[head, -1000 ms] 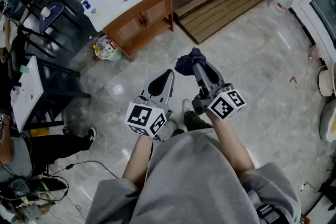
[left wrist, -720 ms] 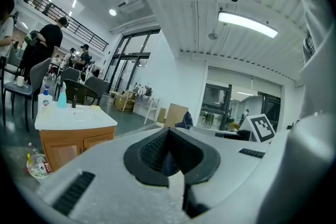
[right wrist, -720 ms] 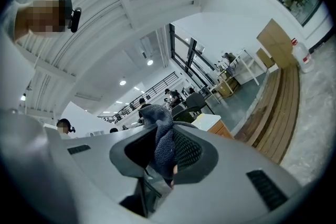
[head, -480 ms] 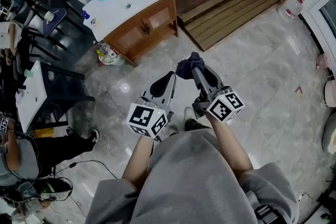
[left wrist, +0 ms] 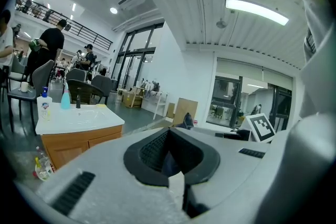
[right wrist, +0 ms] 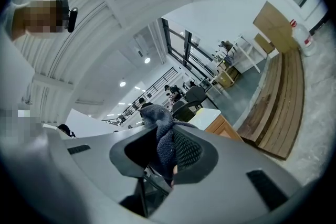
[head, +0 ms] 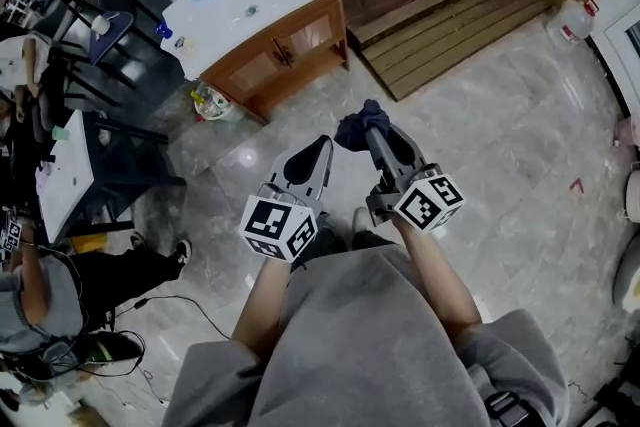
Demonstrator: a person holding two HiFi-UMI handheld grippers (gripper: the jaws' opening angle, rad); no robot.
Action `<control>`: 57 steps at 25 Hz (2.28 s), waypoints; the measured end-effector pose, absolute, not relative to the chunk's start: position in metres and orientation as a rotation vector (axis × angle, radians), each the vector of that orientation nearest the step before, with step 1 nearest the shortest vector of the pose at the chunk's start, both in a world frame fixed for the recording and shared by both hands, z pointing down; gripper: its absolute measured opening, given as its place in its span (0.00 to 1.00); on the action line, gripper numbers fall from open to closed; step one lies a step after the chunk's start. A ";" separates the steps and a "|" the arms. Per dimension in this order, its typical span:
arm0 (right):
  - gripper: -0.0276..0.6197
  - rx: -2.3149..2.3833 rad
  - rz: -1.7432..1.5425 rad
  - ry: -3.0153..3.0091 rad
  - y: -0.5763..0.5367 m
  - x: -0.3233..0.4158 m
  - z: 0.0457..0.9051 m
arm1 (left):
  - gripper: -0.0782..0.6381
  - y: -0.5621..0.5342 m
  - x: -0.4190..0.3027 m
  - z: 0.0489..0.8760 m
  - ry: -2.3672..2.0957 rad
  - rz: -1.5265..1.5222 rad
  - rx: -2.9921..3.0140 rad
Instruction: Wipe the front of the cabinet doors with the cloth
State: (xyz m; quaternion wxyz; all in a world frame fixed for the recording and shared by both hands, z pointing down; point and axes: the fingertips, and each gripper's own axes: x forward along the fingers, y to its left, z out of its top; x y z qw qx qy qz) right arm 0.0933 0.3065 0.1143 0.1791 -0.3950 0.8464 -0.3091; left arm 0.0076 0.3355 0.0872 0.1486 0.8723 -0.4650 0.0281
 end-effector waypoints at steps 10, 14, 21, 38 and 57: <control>0.17 -1.130 -0.904 2.379 0.263 0.073 0.129 | 0.12 0.291 -0.012 0.103 -1.326 0.103 2.488; 0.17 -1.154 -0.918 2.366 0.243 0.063 0.134 | 0.12 0.268 -0.024 0.107 -1.306 0.106 2.487; 0.17 -1.196 -0.944 2.328 0.209 0.035 0.143 | 0.12 0.233 -0.057 0.119 -1.274 0.121 2.476; 0.17 -1.318 -0.982 2.190 0.149 -0.026 0.158 | 0.12 0.169 -0.138 0.148 -1.146 0.142 2.444; 0.17 -1.393 -1.029 2.138 0.047 0.008 0.209 | 0.12 0.071 -0.112 0.197 -1.114 0.239 2.419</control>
